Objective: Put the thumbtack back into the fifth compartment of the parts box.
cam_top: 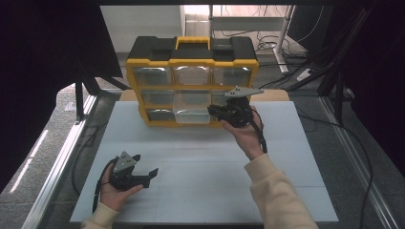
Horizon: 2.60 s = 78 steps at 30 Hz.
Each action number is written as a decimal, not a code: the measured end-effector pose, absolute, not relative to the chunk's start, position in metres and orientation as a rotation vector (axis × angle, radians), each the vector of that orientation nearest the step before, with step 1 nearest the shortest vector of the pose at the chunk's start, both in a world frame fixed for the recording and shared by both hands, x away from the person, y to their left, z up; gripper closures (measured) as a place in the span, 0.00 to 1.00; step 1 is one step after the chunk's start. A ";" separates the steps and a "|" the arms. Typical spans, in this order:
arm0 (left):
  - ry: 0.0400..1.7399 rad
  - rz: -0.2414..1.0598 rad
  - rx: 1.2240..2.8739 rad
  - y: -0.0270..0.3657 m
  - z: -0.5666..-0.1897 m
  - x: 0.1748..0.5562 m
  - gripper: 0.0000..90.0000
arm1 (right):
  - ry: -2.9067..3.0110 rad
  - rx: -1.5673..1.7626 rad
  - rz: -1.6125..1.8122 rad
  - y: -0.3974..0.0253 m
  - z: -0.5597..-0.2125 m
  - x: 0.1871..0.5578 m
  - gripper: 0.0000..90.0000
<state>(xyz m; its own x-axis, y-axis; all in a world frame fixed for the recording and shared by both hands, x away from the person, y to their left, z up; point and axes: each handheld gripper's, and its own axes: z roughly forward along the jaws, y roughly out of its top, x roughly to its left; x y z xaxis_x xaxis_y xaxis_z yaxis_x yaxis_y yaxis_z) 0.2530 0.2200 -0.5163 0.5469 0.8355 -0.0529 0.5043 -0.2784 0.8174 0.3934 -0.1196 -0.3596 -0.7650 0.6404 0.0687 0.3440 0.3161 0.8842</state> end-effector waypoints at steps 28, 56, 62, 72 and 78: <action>1.093 0.498 1.942 0.221 -0.517 0.254 0.14 | 2.290 0.878 1.425 -0.084 -0.348 0.427 0.44; 1.082 0.493 1.935 0.217 -0.515 0.251 0.14 | 2.281 0.937 1.411 -0.211 -0.411 0.326 0.38; 1.079 0.494 1.941 0.217 -0.515 0.251 0.14 | 2.273 1.000 1.368 -0.234 -0.446 0.304 0.38; 1.078 0.495 1.944 0.217 -0.515 0.251 0.14 | 2.276 1.077 1.299 -0.268 -0.490 0.279 0.38; 1.080 0.498 1.944 0.218 -0.515 0.252 0.14 | 2.293 1.106 1.294 -0.275 -0.504 0.274 0.38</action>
<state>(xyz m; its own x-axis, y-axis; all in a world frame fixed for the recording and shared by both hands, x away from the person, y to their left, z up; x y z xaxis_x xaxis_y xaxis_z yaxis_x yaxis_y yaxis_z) 0.2518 0.2178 -0.5150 0.5505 0.8332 -0.0524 0.5010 -0.2795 0.8190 0.2740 -0.2753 -0.5040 -0.6654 0.7372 0.1172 0.4814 0.3037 0.8222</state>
